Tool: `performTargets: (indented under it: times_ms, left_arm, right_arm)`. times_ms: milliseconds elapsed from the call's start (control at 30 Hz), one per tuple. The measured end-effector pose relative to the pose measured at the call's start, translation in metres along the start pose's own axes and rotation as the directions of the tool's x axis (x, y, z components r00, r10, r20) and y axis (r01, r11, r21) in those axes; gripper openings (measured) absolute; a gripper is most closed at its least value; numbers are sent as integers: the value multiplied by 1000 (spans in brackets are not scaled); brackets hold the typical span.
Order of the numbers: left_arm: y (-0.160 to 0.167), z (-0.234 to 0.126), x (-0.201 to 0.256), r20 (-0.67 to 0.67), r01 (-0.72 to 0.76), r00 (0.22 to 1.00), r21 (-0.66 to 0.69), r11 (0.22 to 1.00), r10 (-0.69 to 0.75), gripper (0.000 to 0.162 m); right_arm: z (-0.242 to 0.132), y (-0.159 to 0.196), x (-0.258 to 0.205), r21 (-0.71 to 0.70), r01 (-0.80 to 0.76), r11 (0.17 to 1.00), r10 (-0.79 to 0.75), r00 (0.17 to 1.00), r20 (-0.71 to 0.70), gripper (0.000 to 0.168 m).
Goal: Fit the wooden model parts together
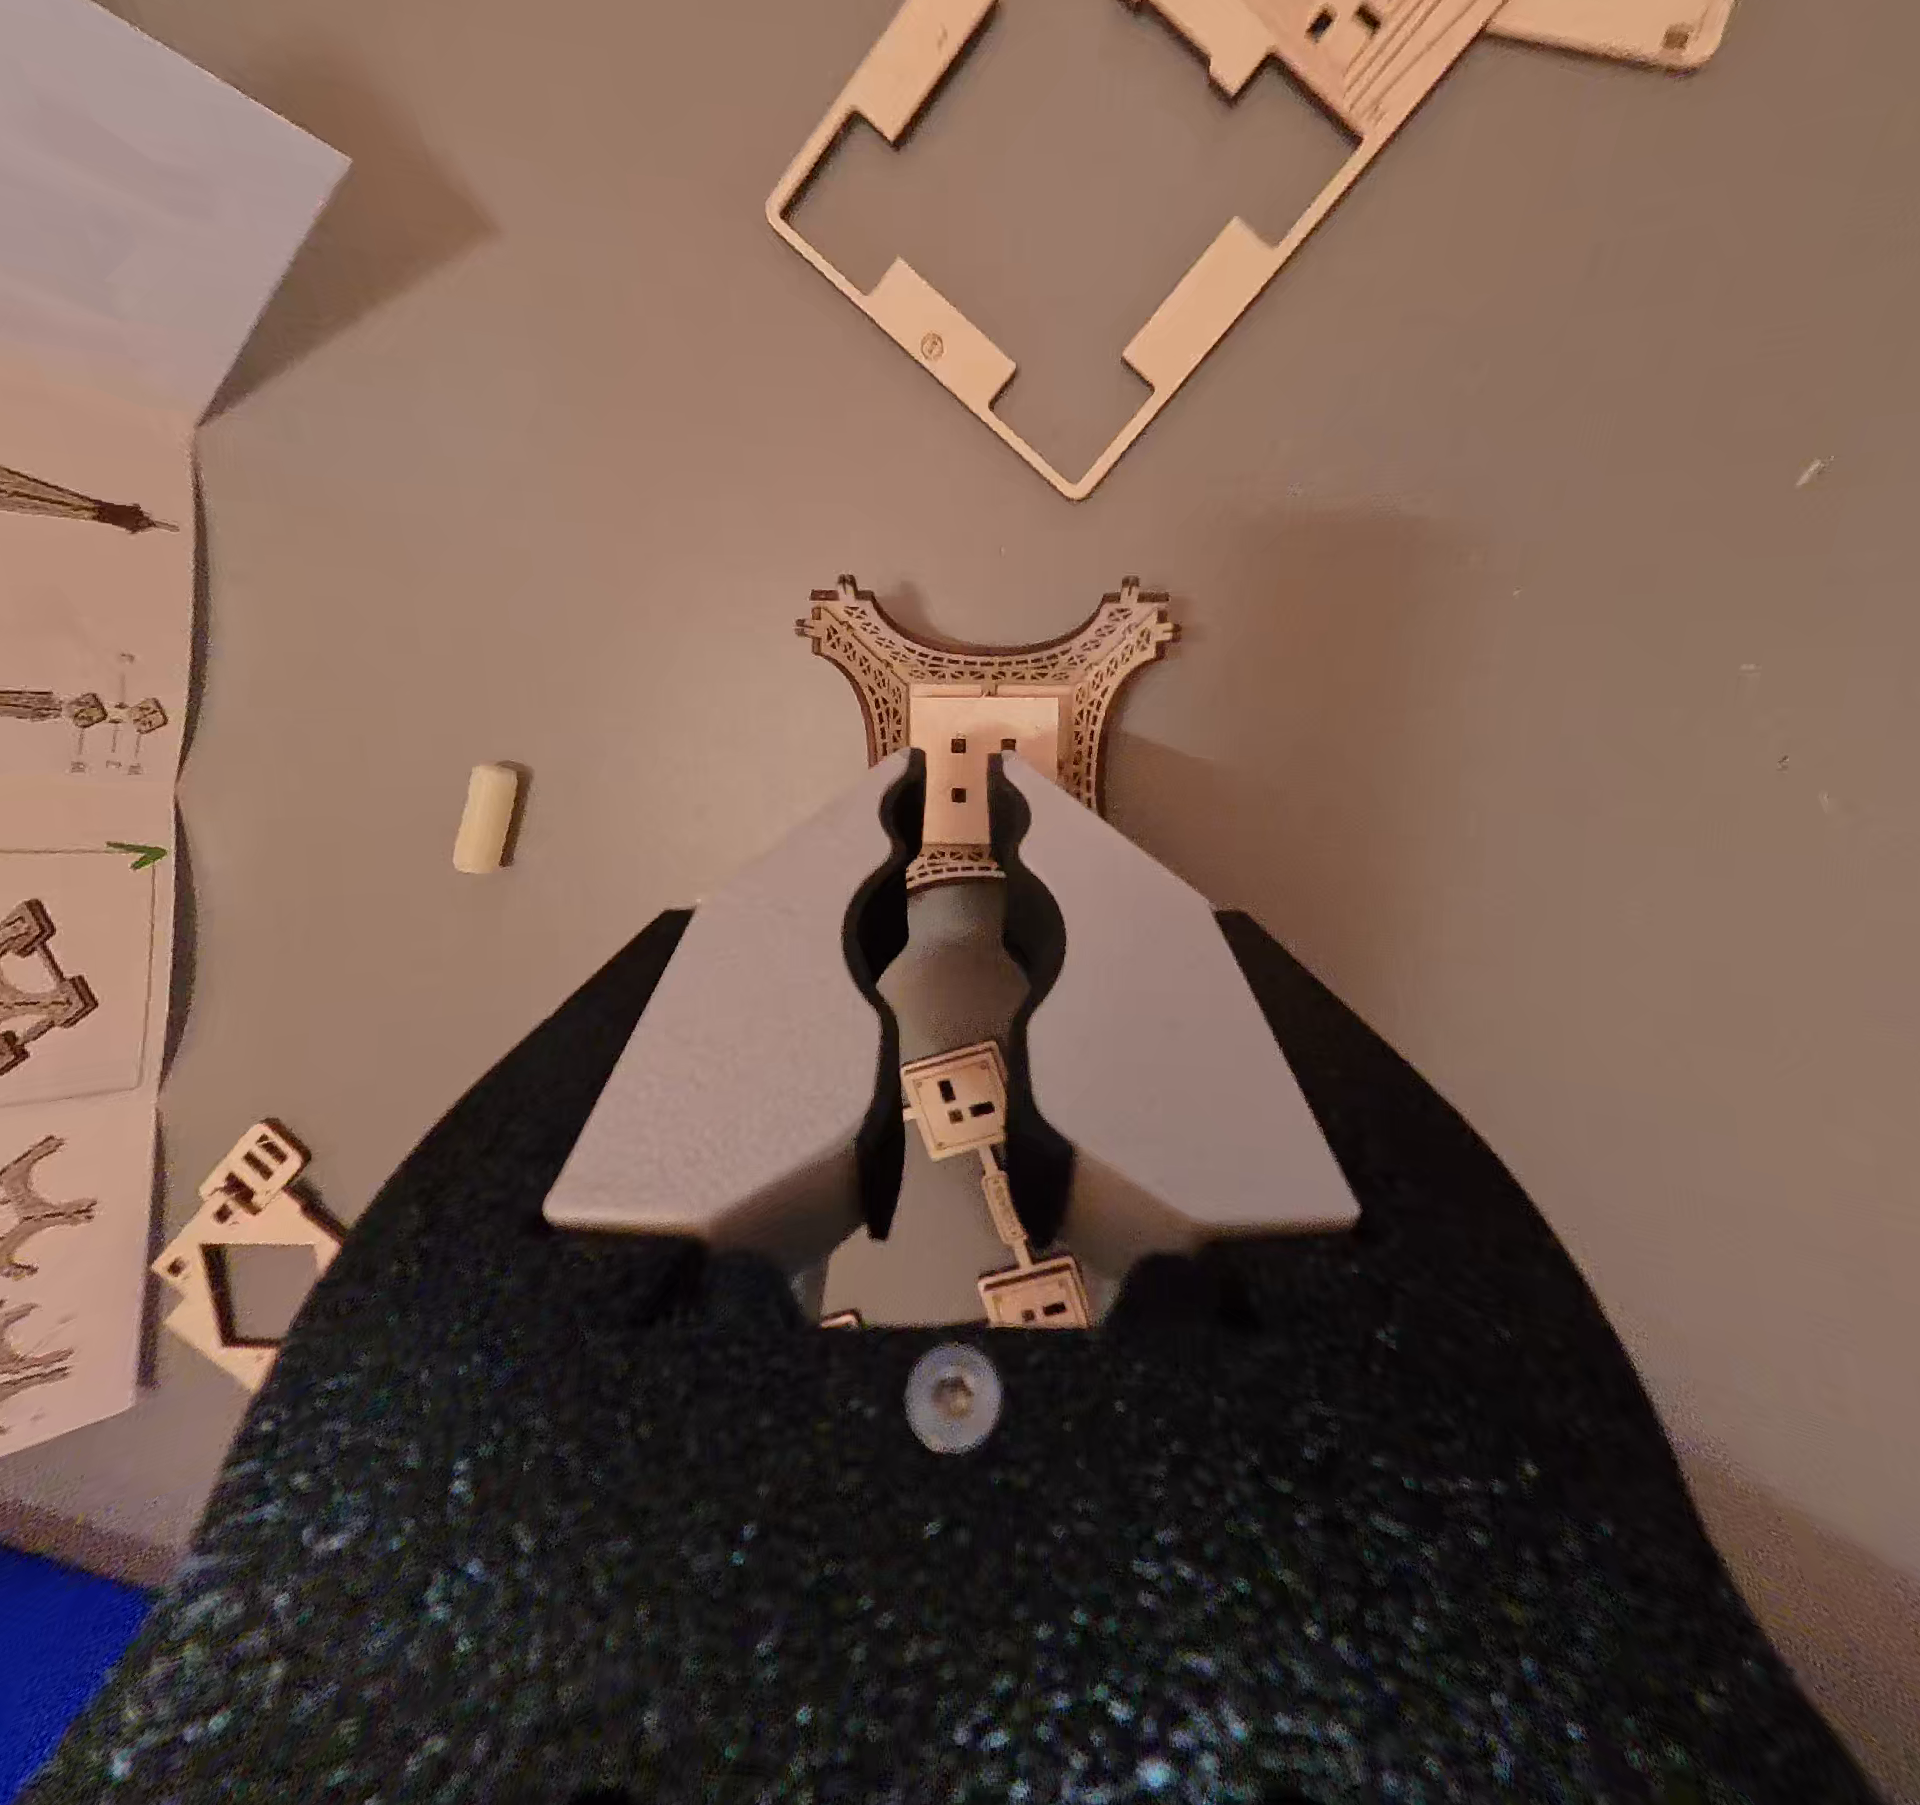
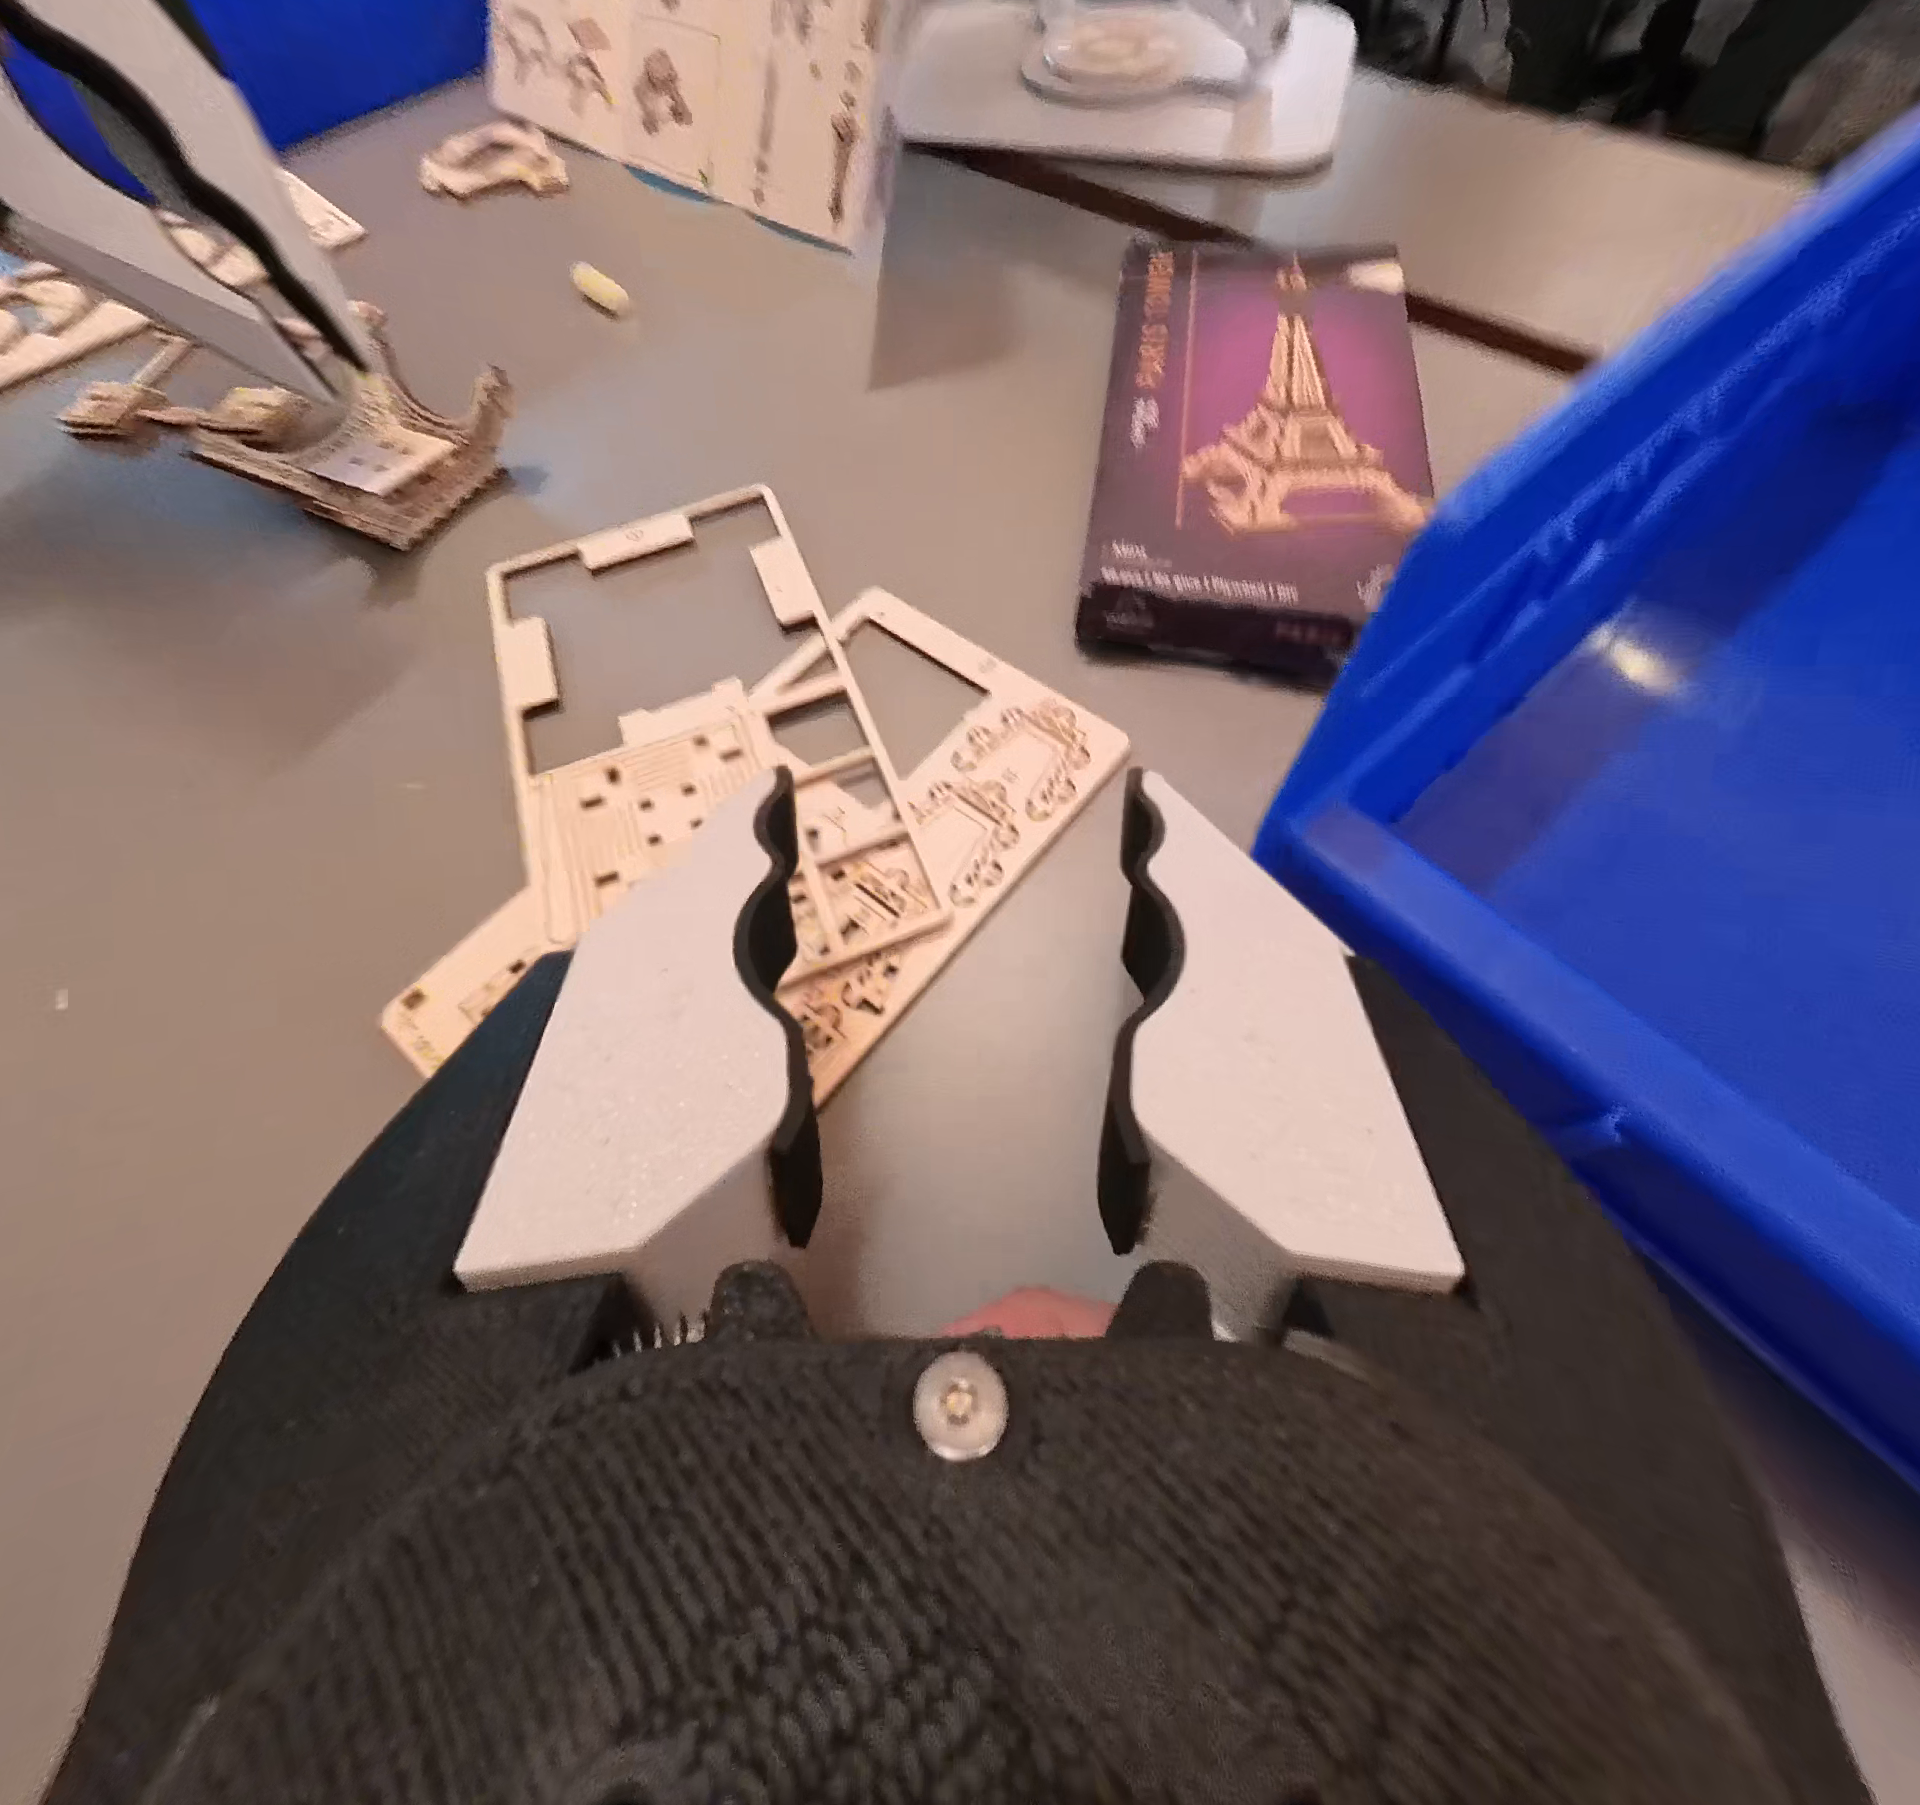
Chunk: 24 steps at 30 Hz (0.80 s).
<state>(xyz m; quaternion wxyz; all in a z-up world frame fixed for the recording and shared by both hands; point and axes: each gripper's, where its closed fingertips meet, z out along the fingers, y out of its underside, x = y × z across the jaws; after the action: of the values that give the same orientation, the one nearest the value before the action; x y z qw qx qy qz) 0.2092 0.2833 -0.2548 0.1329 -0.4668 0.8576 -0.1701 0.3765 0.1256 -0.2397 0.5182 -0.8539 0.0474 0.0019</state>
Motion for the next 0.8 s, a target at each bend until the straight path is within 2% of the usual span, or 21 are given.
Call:
performTargets:
  times_ms: [100,200,333,467,533,600,667,733,800]
  left_arm:
    - [-6,-9,-1,16,31,999,132,991,-33,8]
    - [-10,-13,-5,49,28,998,257,966,-42,9]
    - [1,-11,-8,79,46,994,313,949,-75,10]
    - [7,-16,-9,33,205,971,377,903,-235,20]
    - [8,-21,-10,-8,269,956,421,866,-293,31]
    - [14,-23,-19,23,273,948,458,846,-318,40]
    - [22,-23,-31,73,258,940,482,837,-332,50]
    - [27,-22,-39,64,285,931,491,823,-361,67]
    - [24,-19,-40,7,314,931,492,812,-365,77]
  right_arm:
    - [-7,-31,-26,156,152,976,-161,986,48,46]
    - [0,-51,-73,305,239,922,-292,946,143,16]
    - [38,-63,-118,279,269,922,-337,911,237,3]
    - [78,-68,-144,137,342,930,-368,842,395,0]
    - [97,-70,-149,44,296,954,-280,832,479,17]
    - [111,-73,-157,-38,200,979,-146,819,555,30]
    - [129,-73,-152,-106,139,985,-63,848,527,44]
    - [146,-63,-142,-173,160,972,-62,881,469,84]
    - [157,-54,-130,-246,193,950,-79,909,409,102]
